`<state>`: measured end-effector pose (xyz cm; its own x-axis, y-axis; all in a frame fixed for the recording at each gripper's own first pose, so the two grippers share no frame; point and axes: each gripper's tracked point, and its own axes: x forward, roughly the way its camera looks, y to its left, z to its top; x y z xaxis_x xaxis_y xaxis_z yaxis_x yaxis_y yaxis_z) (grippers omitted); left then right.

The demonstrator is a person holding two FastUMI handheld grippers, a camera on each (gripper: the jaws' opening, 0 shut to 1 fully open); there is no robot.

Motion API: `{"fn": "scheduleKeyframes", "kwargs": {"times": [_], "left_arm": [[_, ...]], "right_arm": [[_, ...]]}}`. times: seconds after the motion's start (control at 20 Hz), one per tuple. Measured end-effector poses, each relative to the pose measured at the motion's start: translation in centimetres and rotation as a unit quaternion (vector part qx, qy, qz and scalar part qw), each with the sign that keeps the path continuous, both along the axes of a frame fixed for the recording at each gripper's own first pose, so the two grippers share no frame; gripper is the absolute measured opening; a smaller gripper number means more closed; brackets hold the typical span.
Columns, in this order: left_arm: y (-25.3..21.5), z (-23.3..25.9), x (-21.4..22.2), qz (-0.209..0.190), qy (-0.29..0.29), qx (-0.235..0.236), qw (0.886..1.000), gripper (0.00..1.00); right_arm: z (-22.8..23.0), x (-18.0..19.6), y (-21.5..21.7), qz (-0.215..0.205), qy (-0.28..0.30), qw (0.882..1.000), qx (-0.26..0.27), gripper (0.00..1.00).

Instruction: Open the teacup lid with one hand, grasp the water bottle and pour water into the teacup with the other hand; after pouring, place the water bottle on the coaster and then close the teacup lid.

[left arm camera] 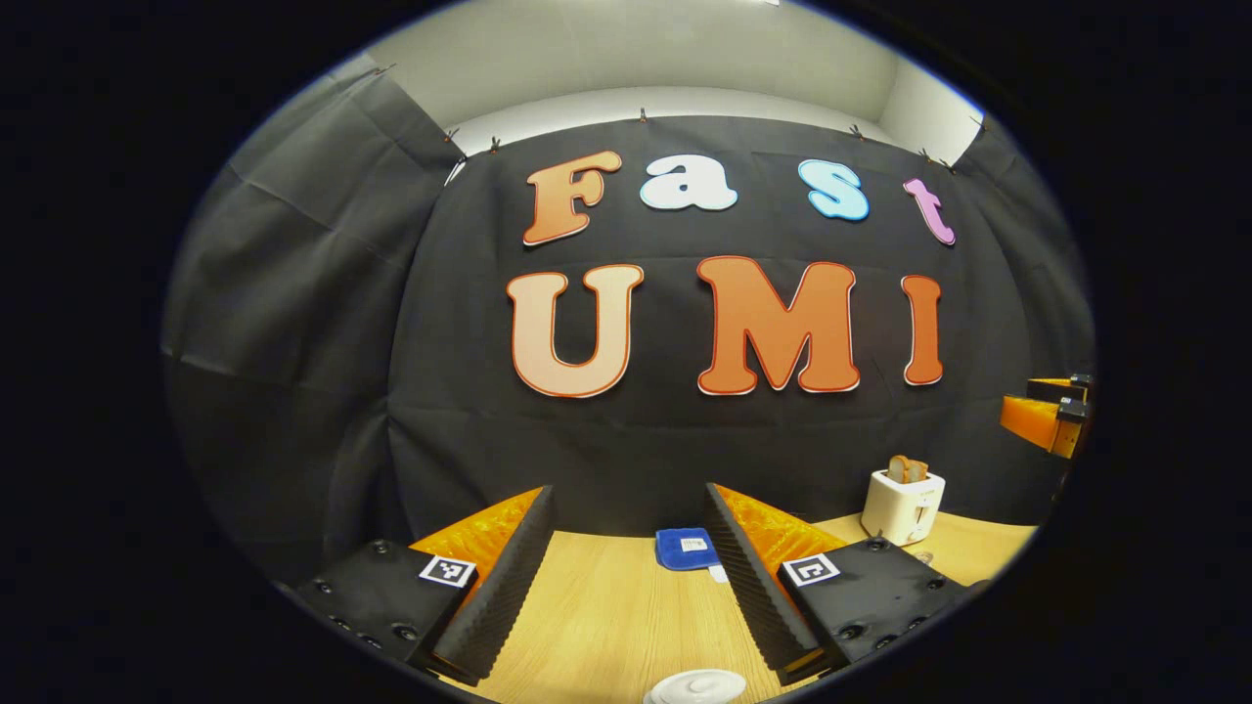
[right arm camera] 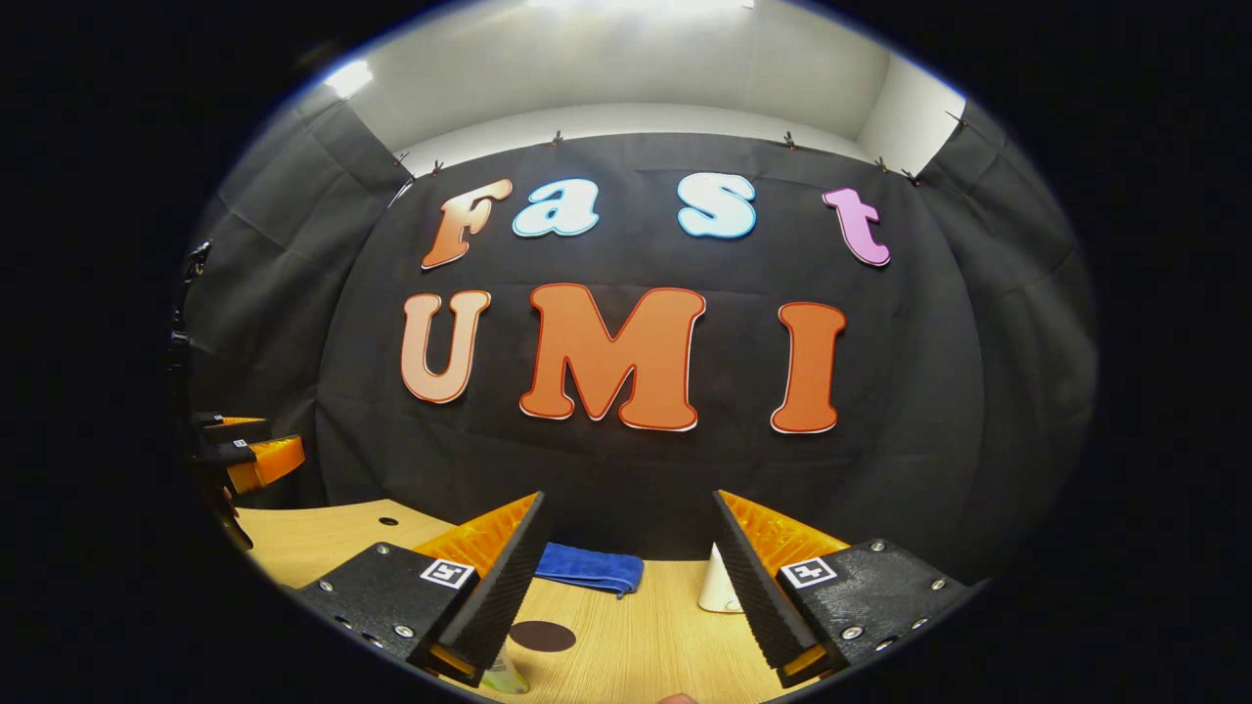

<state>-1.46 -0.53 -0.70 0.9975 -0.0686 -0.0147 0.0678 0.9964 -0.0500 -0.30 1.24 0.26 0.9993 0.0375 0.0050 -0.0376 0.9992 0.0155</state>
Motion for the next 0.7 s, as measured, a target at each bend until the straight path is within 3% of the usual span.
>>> {"fn": "scheduleKeyframes", "kwargs": {"times": [0.4, 0.7], "left_arm": [[-2.5, -4.6, -1.5, -0.037, 0.036, 0.016, 0.999, 0.96], [-4.6, -10.6, -3.3, -0.066, 0.096, 0.043, 0.992, 0.98]], "right_arm": [[-3.0, -1.8, 1.4, 0.033, 0.011, 0.999, -0.001, 0.98], [-8.5, -3.8, 3.3, 0.075, 0.067, 0.995, 0.009, 0.98]]}}
